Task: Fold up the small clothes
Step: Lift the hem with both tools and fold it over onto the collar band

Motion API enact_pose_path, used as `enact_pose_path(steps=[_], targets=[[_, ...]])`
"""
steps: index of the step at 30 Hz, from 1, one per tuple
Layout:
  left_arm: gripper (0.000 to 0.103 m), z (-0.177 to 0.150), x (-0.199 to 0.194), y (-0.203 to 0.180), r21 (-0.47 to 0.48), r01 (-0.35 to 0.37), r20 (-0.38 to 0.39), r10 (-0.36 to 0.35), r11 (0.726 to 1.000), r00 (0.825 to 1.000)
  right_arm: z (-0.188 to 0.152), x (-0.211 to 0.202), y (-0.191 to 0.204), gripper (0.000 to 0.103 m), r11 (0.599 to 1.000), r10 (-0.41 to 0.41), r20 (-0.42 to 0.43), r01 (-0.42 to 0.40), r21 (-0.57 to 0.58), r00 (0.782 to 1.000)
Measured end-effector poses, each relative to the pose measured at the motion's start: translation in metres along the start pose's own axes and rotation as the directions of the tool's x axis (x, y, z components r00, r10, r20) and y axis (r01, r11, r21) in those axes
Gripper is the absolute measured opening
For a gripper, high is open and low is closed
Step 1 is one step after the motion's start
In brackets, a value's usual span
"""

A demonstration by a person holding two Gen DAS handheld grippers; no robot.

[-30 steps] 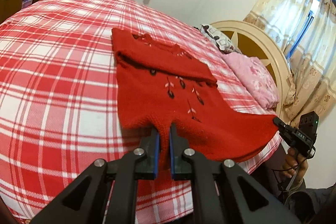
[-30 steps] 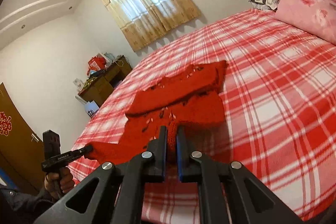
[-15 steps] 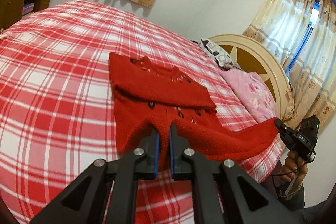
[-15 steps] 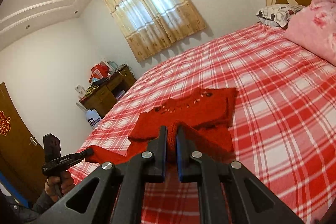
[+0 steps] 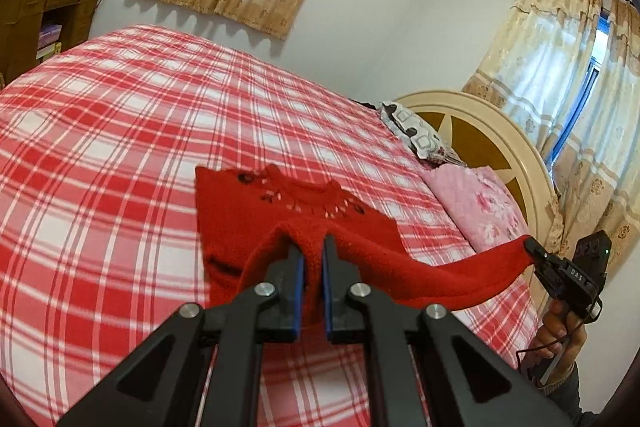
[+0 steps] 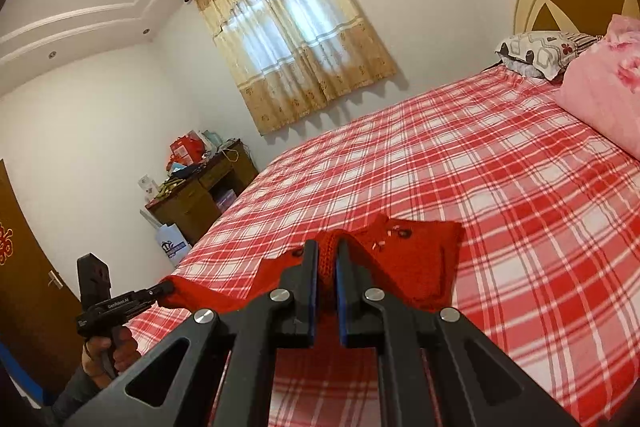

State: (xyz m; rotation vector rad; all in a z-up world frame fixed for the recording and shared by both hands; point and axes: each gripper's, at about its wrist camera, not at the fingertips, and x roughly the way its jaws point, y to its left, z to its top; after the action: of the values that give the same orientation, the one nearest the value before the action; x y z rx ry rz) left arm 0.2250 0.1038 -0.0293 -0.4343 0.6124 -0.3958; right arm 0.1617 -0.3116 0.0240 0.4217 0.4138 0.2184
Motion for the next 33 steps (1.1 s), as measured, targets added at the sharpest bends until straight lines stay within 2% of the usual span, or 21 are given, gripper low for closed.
enact_pose_path(steps=[10, 16, 19, 26, 31, 33], targets=[[0.008, 0.048, 0.035, 0.001, 0.02, -0.004, 0.025, 0.003, 1.0, 1.0, 0.034, 0.047, -0.015, 0.007, 0.999, -0.053, 0.008, 0.053, 0.007, 0.999], [0.008, 0.06, 0.074, 0.017, 0.026, -0.038, -0.014, 0.038, 0.999, 0.999, 0.038, 0.093, -0.04, 0.007, 0.993, -0.109, -0.038, 0.111, 0.032, 0.993], [0.008, 0.058, 0.101, 0.034, 0.006, -0.06, -0.055, 0.061, 0.998, 0.997, 0.032, 0.121, -0.062, 0.007, 0.989, -0.13, -0.09, 0.136, 0.065, 0.988], [0.008, 0.043, 0.154, 0.068, -0.021, -0.11, -0.161, 0.105, 0.994, 0.981, 0.006, 0.19, -0.105, 0.007, 0.969, -0.202, -0.224, 0.228, 0.097, 0.954], [0.009, 0.041, 0.177, 0.082, -0.031, -0.143, -0.202, 0.134, 0.989, 0.97, 0.005, 0.228, -0.121, 0.009, 0.959, -0.235, -0.276, 0.269, 0.093, 0.932], [0.015, 0.044, 0.183, 0.085, -0.038, -0.167, -0.204, 0.156, 0.985, 0.966, 0.009, 0.238, -0.122, 0.013, 0.956, -0.252, -0.275, 0.282, 0.075, 0.928]])
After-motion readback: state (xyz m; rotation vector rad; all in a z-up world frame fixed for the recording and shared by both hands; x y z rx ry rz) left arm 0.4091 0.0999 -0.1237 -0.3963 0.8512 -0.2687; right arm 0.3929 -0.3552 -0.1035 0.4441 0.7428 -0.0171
